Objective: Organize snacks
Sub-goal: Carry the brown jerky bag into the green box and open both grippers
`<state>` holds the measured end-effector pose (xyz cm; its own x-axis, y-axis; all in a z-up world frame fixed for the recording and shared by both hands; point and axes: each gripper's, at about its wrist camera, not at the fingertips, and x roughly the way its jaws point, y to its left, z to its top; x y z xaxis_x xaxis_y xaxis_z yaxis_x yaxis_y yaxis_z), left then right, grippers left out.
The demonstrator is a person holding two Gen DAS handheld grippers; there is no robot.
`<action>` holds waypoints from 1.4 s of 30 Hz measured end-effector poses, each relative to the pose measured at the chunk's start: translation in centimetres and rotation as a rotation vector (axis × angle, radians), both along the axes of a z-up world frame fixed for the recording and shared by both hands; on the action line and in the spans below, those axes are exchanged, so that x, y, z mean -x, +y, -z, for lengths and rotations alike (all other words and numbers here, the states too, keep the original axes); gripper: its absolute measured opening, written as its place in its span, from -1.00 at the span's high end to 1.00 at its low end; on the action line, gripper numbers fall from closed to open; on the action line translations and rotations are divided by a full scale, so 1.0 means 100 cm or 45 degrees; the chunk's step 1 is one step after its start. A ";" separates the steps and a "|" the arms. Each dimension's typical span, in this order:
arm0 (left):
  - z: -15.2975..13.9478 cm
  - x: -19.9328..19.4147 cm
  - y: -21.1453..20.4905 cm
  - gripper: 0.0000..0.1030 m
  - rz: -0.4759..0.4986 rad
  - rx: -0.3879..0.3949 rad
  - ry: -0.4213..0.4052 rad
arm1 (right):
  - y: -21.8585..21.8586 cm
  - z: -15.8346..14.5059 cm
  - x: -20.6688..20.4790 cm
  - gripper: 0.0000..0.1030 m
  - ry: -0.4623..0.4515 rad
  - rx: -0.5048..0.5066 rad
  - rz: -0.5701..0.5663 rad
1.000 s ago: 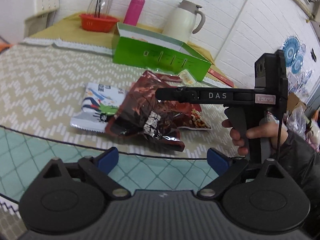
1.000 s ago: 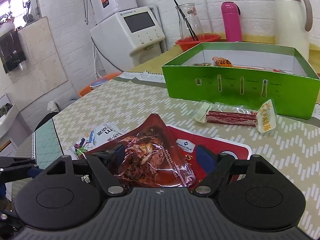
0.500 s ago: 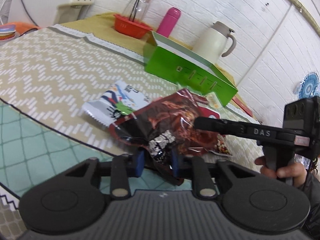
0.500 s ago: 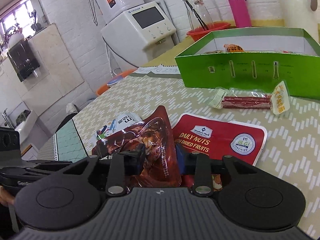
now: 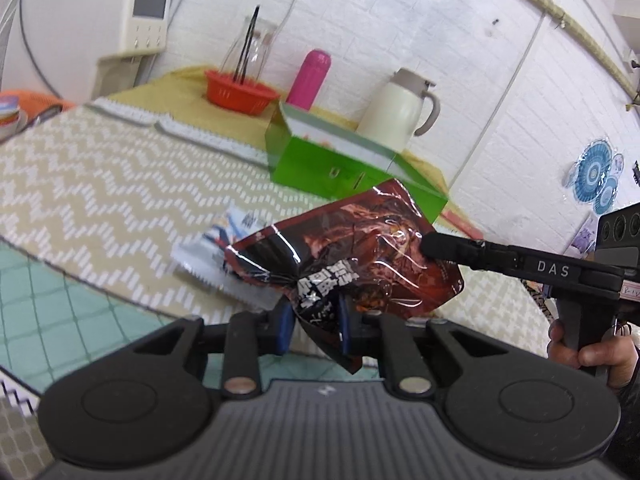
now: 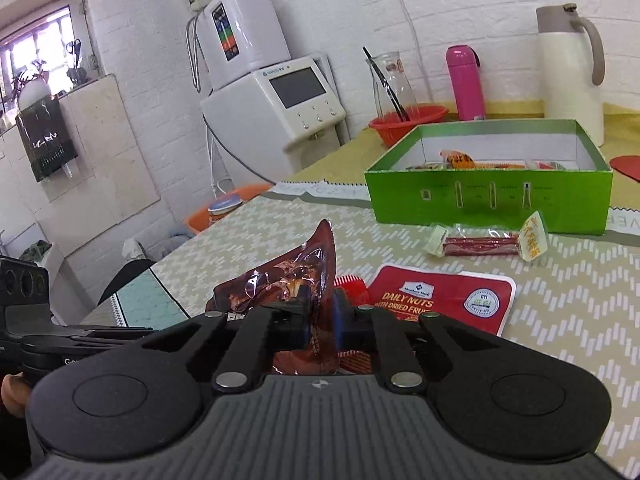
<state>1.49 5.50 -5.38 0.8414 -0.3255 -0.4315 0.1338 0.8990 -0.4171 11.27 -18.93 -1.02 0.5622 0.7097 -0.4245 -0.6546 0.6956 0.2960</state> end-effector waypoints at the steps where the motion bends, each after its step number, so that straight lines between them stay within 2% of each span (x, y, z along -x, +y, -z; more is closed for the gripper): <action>1: -0.003 -0.001 -0.001 0.75 0.008 -0.006 -0.017 | -0.001 -0.003 0.000 0.61 -0.008 -0.008 0.006; 6: -0.012 -0.016 -0.004 0.75 0.032 -0.027 -0.052 | -0.004 -0.010 -0.006 0.61 -0.016 -0.040 0.066; 11: -0.021 -0.045 -0.007 0.75 0.061 -0.053 -0.086 | -0.016 -0.009 -0.024 0.61 0.036 -0.109 0.160; 22: -0.070 -0.171 -0.034 0.75 0.100 -0.130 -0.210 | -0.040 -0.025 -0.108 0.61 0.049 -0.282 0.403; 29: -0.058 -0.230 -0.049 0.75 0.124 -0.154 -0.183 | -0.052 -0.006 -0.153 0.62 0.105 -0.313 0.514; 42: -0.040 -0.263 -0.052 0.75 0.098 -0.227 -0.139 | -0.054 0.010 -0.184 0.62 0.195 -0.353 0.508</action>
<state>27.78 0.28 -1.33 0.8619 -0.3169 -0.3959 0.2402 0.9427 -0.2315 29.71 -24.35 -2.03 0.7584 0.5503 -0.3493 -0.2888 0.7642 0.5768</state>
